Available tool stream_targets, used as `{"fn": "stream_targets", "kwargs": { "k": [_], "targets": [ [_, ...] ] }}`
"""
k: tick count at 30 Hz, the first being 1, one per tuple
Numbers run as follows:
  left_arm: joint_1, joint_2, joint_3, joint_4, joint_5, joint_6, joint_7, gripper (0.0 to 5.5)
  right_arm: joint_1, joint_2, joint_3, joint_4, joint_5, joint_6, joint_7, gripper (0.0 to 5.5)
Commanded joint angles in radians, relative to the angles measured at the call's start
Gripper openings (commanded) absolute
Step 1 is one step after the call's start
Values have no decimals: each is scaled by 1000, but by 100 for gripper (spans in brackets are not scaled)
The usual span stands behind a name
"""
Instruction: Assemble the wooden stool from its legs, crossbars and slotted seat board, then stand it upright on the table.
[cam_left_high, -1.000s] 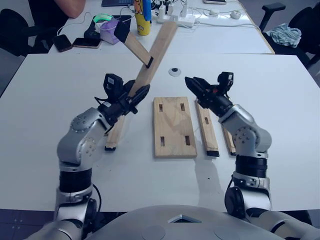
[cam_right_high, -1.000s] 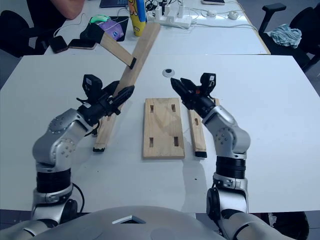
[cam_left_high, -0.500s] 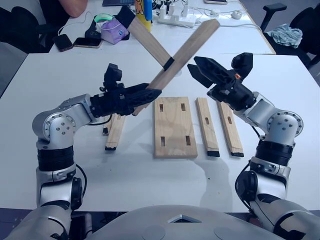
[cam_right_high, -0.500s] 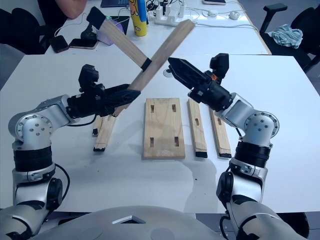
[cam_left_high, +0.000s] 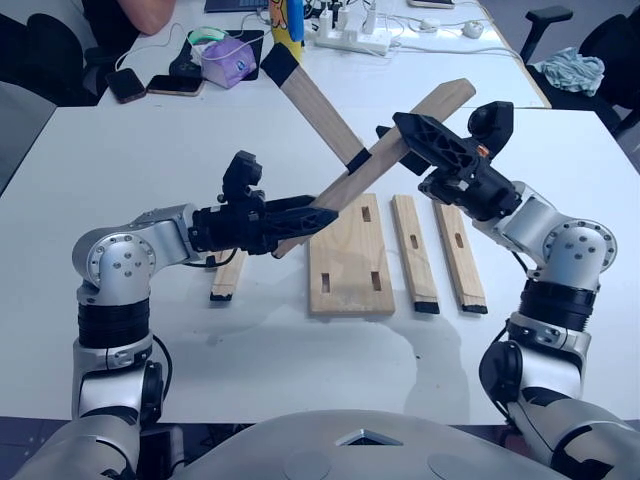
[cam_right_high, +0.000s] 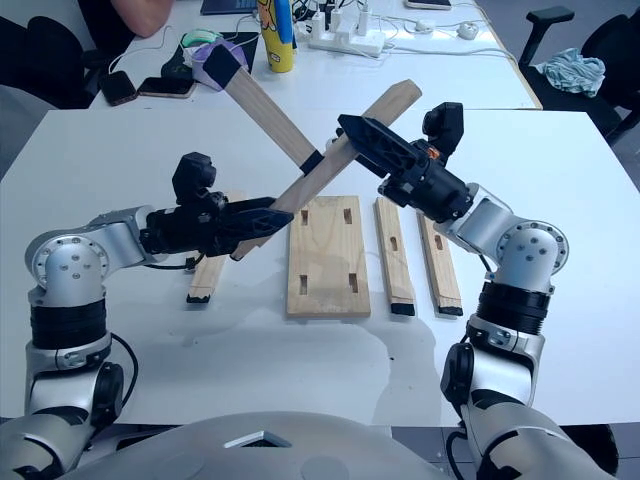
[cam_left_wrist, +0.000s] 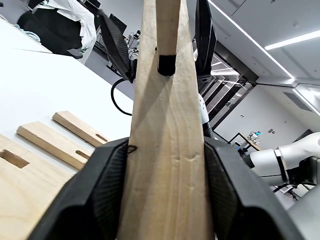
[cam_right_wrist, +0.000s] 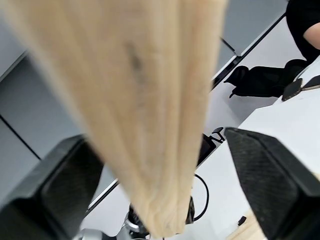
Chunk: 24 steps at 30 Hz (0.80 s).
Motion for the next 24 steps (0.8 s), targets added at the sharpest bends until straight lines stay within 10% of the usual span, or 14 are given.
{"fn": "stream_targets", "kwargs": {
  "k": [1,12,24],
  "targets": [
    [-21,8,31,12,-58,29,18,206,5,-26,11,-17,26,10,23,358],
    [6,27,8,-4,-66,43,14,206,18,-34,28,-23,30,-5,38,213],
    [-4,-10,80,-1,-69,-42,102,275,100,-95,139,-41,-217,-185,207,210]
  ]
}}
